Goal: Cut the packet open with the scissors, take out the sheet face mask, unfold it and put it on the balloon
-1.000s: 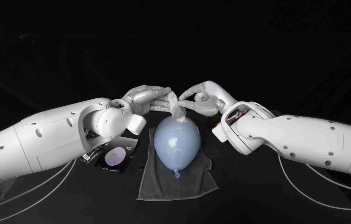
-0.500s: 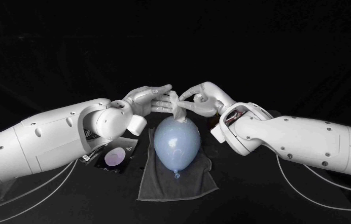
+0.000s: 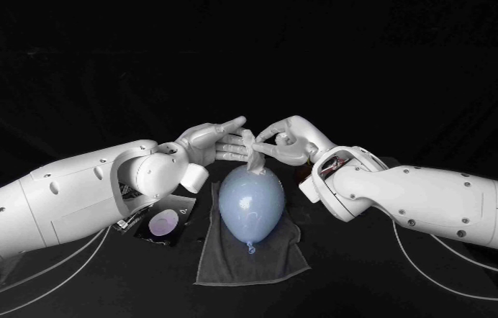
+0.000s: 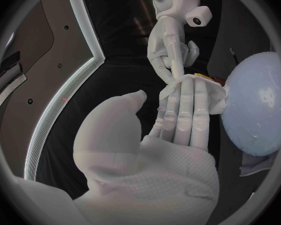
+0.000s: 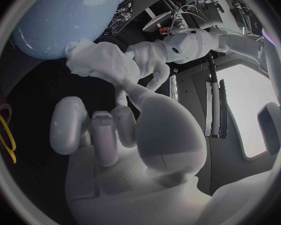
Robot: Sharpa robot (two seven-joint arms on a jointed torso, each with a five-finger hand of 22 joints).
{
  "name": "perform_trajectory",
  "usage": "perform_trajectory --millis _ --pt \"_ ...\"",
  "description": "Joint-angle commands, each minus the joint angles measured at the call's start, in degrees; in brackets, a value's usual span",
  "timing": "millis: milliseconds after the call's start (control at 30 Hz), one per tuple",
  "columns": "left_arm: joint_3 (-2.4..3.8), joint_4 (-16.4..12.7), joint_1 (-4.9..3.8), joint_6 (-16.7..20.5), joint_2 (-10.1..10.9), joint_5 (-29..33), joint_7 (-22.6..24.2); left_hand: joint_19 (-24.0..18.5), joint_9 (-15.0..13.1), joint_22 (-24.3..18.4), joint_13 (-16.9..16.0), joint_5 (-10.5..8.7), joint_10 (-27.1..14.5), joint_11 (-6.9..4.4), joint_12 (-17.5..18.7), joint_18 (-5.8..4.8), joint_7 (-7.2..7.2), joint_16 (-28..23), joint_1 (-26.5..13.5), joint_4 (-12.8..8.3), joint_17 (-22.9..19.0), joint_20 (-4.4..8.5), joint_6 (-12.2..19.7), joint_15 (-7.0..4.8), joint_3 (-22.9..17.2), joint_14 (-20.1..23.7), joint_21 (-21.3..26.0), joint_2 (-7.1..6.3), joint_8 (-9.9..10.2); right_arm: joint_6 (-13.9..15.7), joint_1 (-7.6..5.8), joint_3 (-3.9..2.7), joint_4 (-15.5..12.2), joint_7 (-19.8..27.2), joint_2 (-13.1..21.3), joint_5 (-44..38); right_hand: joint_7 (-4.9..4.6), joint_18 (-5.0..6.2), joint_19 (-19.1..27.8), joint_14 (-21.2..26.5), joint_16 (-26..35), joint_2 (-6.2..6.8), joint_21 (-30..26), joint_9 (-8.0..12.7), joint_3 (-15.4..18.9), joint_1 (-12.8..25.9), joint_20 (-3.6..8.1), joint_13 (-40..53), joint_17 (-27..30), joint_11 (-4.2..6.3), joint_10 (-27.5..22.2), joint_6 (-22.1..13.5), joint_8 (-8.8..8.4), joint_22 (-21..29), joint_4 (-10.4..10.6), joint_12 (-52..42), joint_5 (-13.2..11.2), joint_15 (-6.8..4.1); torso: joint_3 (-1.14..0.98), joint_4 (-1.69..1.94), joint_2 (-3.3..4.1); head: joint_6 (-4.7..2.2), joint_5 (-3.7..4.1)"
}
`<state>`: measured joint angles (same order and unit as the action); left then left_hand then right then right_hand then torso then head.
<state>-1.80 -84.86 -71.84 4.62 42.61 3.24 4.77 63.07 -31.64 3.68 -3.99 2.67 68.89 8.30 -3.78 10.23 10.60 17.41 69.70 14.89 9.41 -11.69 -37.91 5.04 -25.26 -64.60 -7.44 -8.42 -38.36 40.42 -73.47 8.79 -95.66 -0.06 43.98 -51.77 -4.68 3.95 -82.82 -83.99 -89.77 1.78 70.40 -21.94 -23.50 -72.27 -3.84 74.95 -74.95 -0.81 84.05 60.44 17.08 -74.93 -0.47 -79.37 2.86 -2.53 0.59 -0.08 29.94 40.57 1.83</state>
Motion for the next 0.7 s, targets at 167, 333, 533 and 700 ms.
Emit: perform_trajectory --millis 167,333,533,700 --pt "0.05 -0.1 -0.03 -1.3 -0.1 -0.7 -0.1 0.2 0.6 0.1 0.0 0.18 -0.7 -0.28 -0.1 0.43 1.38 -0.6 9.6 -5.5 0.5 -0.22 0.6 0.14 -0.9 0.1 0.6 -1.58 -0.2 2.2 0.01 -0.05 -0.3 1.5 0.1 -0.6 0.61 -0.14 -0.2 -6.0 -0.2 -0.33 0.8 -0.9 -1.2 -1.7 0.89 7.9 -15.0 0.96 1.2 0.7 1.65 -10.0 -0.4 -1.4 -0.1 -0.96 0.03 -0.02 0.00 0.14 0.05" --pt "0.05 -0.2 -0.03 -1.1 -0.1 -2.2 -0.4 0.7 1.2 0.4 0.1 0.17 -0.1 -0.48 -0.4 0.38 1.40 -0.8 15.1 -9.5 0.9 0.66 0.1 -0.16 -3.4 -0.1 0.2 -1.46 -0.3 2.8 0.02 -0.05 -0.5 1.8 0.2 -0.5 0.80 -0.27 -0.5 -6.0 -0.2 -0.68 1.4 -1.7 -2.3 -2.2 1.21 8.5 -15.0 1.19 1.7 0.8 2.88 -10.1 -0.7 -2.2 -0.1 -1.22 0.02 0.00 0.00 0.25 0.10" --pt "0.05 -0.3 -0.03 -0.6 -0.1 -3.9 -0.6 1.1 2.2 1.1 0.0 0.15 1.1 -0.72 -0.8 0.09 1.30 -0.9 18.2 -13.6 1.6 1.67 -1.0 -0.71 -3.8 -0.9 -1.1 -0.61 -0.1 2.8 0.03 -0.05 -0.6 1.9 0.2 -0.4 0.83 -0.29 -0.5 -6.0 -0.2 -0.71 1.4 -1.9 -2.7 -2.3 1.28 8.7 -15.0 1.22 1.8 0.8 3.29 -10.2 -0.7 -2.4 -0.1 -1.27 -0.01 -0.01 -0.02 0.33 0.08" --pt "0.05 -0.4 -0.03 0.0 -0.1 -4.8 -0.7 0.8 2.9 1.6 0.0 0.15 2.0 -0.97 -1.1 -0.02 1.10 -0.8 18.9 -15.5 2.0 2.16 -1.9 -1.08 -3.5 -1.5 -2.0 0.23 0.0 2.6 0.03 -0.05 -0.6 1.9 0.2 -0.4 0.84 -0.31 -0.6 -6.0 -0.2 -0.66 1.5 -2.1 -2.9 -2.3 1.31 8.7 -15.0 1.24 1.9 0.7 3.52 -10.2 -0.7 -2.4 -0.1 -1.29 -0.03 0.00 -0.03 0.31 0.13"
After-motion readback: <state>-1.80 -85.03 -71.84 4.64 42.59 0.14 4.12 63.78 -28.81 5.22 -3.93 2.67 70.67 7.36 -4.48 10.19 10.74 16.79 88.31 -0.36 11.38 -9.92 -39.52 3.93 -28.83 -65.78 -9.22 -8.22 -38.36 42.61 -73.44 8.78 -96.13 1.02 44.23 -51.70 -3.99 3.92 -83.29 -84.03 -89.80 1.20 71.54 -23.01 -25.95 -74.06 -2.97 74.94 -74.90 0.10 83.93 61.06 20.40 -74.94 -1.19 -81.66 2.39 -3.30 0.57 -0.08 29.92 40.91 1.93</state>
